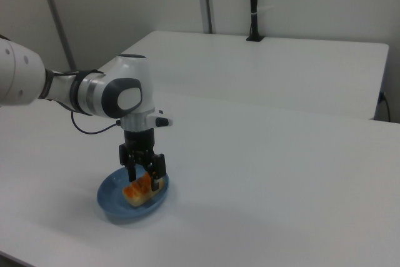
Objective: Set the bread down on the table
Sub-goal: 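Lower the open gripper onto the bread roll and close it, then lift the bread roll off the plate and set it on the table beside it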
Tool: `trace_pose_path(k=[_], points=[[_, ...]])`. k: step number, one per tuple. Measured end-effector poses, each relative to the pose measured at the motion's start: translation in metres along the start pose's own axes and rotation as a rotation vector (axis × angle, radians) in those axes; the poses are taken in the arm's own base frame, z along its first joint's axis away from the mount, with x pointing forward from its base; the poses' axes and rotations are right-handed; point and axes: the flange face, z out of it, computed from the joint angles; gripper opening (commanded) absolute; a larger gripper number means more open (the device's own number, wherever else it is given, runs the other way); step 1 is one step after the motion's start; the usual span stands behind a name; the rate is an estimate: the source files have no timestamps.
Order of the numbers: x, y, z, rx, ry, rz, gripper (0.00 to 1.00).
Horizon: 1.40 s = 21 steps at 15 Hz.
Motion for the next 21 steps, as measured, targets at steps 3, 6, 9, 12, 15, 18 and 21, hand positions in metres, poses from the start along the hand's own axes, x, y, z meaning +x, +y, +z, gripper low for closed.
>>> trace_pose_path(k=[3, 6, 9, 12, 15, 18, 21], points=[[0.008, -0.002, 0.012, 0.001, 0.014, 0.004, 0.64], [0.013, -0.006, 0.021, 0.001, 0.019, 0.009, 0.5], [0.012, -0.008, 0.019, 0.001, 0.019, 0.011, 0.5], [0.007, -0.019, 0.011, -0.005, 0.003, -0.008, 0.5], [-0.007, -0.067, -0.01, -0.023, 0.011, -0.083, 0.5], [-0.03, -0.126, -0.029, -0.047, 0.032, -0.133, 0.5], [-0.05, -0.179, -0.034, -0.066, 0.052, -0.177, 0.52]])
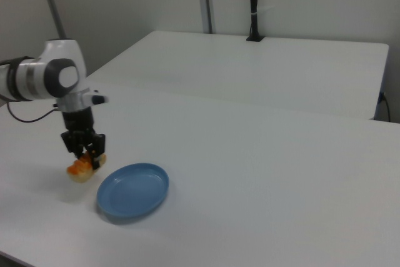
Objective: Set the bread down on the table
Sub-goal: 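Lift the bread roll off the plate and set it on the table beside it, then open the gripper and raise it away from the bread roll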
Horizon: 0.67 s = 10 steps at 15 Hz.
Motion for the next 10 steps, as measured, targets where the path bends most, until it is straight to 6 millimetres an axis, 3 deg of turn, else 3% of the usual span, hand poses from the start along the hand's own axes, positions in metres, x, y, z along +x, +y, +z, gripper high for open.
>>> trace_pose_path(k=[3, 6, 7, 9, 10], points=[[-0.007, -0.042, 0.002, -0.014, 0.01, -0.015, 0.55], [-0.007, -0.078, 0.017, -0.017, 0.034, -0.001, 0.74], [-0.007, -0.089, 0.024, -0.019, 0.036, 0.002, 0.88], [-0.004, -0.103, 0.03, -0.02, 0.044, 0.006, 1.0], [-0.001, -0.104, 0.026, -0.016, 0.053, 0.01, 1.0]])
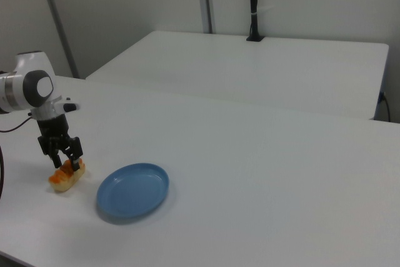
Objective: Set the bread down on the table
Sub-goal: 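Open the gripper and raise it away from the bread roll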
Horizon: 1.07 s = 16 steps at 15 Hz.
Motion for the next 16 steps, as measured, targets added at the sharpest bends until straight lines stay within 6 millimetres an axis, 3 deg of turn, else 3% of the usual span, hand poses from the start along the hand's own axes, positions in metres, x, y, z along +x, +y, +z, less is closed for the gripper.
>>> trace_pose_path(k=[4, 6, 9, 11, 12, 16], points=[[0.02, 0.007, -0.044, 0.025, 0.061, 0.027, 1.0], [0.034, 0.027, -0.076, 0.035, 0.081, 0.065, 1.0], [0.05, 0.08, -0.124, 0.041, 0.096, 0.09, 1.0], [0.05, 0.125, -0.156, 0.043, 0.103, 0.078, 1.0], [0.044, 0.16, -0.177, 0.047, 0.115, 0.072, 1.0], [0.008, 0.233, -0.216, 0.053, 0.096, 0.109, 1.0]])
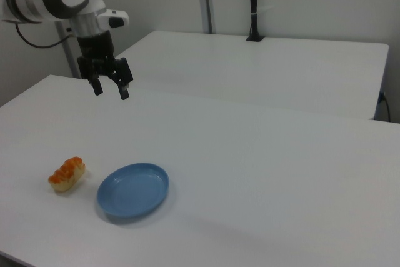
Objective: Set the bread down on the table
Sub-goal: 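Open the gripper and raise it away from the bread roll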
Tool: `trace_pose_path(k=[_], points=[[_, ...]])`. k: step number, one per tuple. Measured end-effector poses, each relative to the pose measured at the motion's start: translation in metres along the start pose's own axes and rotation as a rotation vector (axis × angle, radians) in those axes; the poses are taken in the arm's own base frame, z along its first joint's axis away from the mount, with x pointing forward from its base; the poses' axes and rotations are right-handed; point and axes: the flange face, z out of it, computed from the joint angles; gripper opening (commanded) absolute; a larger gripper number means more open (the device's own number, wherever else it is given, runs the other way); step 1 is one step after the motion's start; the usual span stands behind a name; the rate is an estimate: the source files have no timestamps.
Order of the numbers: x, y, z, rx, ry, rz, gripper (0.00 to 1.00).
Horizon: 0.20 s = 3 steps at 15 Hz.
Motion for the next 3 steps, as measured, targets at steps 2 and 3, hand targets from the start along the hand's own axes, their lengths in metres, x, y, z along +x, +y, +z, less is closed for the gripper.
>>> trace_pose_path(k=[2, 3], points=[[-0.0054, 0.0095, -0.0095, 0.002, 0.009, 0.015, 1.0], [-0.0064, 0.0125, -0.0119, 0.003, 0.013, 0.02, 1.0]])
